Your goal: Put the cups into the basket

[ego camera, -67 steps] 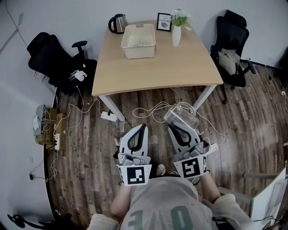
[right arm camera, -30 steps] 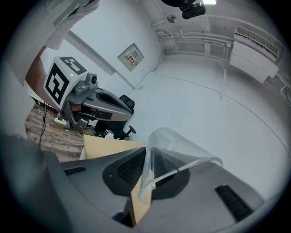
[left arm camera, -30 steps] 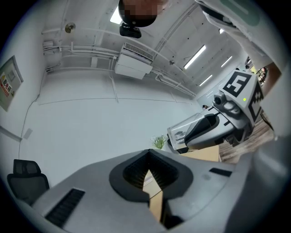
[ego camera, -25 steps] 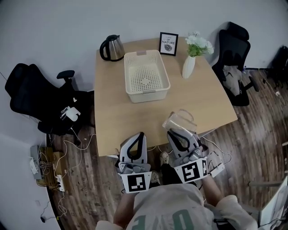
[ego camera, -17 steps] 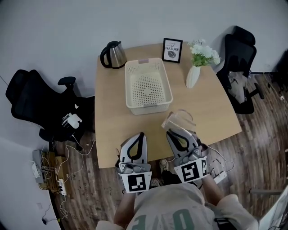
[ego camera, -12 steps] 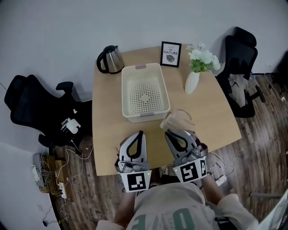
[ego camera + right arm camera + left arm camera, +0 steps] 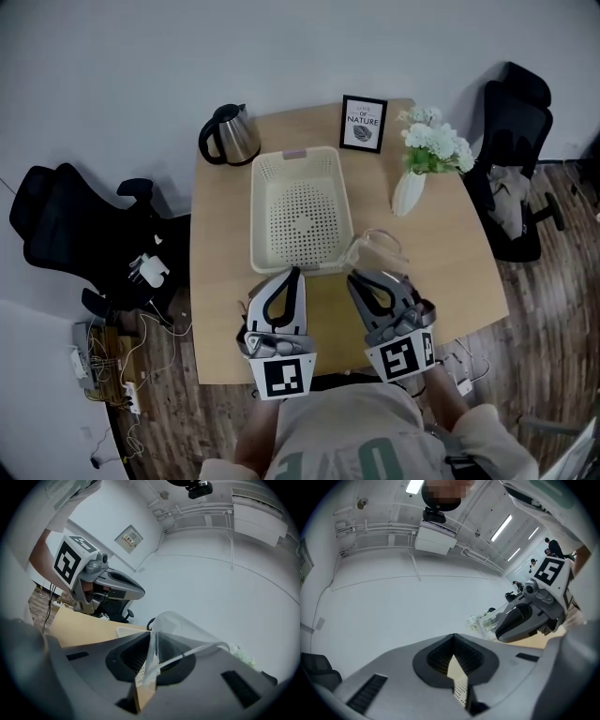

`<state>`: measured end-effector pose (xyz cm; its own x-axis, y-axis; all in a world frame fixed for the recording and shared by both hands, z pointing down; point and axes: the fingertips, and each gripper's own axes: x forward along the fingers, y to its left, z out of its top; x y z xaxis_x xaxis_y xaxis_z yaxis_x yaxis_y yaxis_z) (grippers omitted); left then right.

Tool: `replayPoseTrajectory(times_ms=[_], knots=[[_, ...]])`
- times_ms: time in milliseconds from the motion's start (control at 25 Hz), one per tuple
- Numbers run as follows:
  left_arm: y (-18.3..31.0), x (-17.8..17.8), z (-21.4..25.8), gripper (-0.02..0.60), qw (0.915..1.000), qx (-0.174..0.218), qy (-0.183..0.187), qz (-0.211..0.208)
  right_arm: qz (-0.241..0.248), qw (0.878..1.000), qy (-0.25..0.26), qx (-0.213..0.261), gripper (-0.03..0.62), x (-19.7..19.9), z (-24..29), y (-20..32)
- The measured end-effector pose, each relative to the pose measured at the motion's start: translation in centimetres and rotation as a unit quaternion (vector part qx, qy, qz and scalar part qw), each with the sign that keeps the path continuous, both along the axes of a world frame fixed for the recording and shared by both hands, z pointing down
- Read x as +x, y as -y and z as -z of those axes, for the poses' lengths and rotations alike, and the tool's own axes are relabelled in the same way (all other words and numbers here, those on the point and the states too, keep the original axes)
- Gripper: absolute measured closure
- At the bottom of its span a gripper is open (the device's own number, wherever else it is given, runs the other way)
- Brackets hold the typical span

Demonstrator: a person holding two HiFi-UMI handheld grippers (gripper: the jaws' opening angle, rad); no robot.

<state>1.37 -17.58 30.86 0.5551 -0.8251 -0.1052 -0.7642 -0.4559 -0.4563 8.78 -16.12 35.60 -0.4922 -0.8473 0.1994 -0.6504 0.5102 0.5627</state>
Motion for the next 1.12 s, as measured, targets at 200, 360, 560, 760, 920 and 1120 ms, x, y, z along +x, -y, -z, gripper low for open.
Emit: replayPoseTrajectory(times_ms=[200,360,560,760,920,1120], knots=[[2.8,-0.5,-0.7,0.572,1.0000,-0.008,0.004,-0.001,-0.006,1.000,-0.002,0.002,0.572,-0.3,0.2,3.0],[4.3,-0.4,-1.4,0.572,0.9997,-0.024,-0.002,-0.004,-0.006,1.000,-0.019,0.002,0.572,0.1,0.4,5.3],[6.1,-1.5,-2.2,0.572,0.9995,-0.033,-0.005,0.003,0.007,0.998,-0.055,-0.008,0.572,-0.4,-0.3,8.4],[7.8,-2.5,-2.8,0.572,0.9990,-0.043,-0.006,0.013,0.045,0.991,-0.121,-0.026,0.572,-1.8,-1.7,10.9],[8.6,-3.4,-2.3,0.572,0.9990,-0.043,0.005,0.013,0.088,0.976,-0.193,-0.040,0.572,-3.0,-2.8,12.8],[10.2,-4.3,-2.5,0.574,0.9990,-0.041,-0.009,0.014,0.143,0.944,-0.291,-0.069,0.572,-4.1,-5.8,15.6]])
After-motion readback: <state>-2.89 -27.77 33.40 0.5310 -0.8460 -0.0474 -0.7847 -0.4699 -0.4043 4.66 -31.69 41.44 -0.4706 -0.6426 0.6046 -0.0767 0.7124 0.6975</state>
